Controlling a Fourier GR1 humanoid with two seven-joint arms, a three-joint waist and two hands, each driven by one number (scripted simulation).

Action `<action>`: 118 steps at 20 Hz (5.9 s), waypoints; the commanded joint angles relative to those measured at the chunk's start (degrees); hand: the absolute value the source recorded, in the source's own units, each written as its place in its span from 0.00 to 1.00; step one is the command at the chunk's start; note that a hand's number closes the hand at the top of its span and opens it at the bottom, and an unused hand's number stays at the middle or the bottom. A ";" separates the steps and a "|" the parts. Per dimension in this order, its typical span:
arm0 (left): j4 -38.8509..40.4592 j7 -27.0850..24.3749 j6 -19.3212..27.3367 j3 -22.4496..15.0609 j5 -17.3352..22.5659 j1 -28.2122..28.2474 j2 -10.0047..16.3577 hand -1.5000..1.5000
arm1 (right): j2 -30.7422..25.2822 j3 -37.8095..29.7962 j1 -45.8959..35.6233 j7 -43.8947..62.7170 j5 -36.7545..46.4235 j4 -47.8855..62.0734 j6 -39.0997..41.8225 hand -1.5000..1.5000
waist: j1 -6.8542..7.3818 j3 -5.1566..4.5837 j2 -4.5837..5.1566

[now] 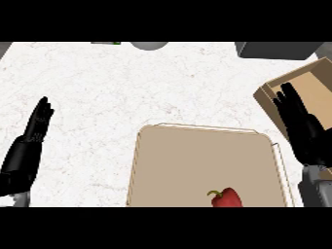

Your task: Pick the bell pepper from the tray and place it in the cardboard box

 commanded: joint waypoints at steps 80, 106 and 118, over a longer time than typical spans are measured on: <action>-3.29 20.77 -15.60 14.27 12.86 0.97 -5.58 0.50 | -3.98 55.21 -0.78 33.00 79.92 -26.97 46.76 0.00 | -0.70 2.62 0.49; -0.67 24.90 -17.63 17.88 10.78 -4.42 -7.51 0.50 | -6.06 49.44 3.82 20.46 89.60 -17.35 40.75 0.00 | -0.86 2.63 0.50; -6.30 26.62 -18.66 18.20 10.93 -1.02 -8.84 0.50 | -2.51 47.14 -0.44 12.59 91.69 -15.14 40.08 1.00 | -0.62 2.63 0.45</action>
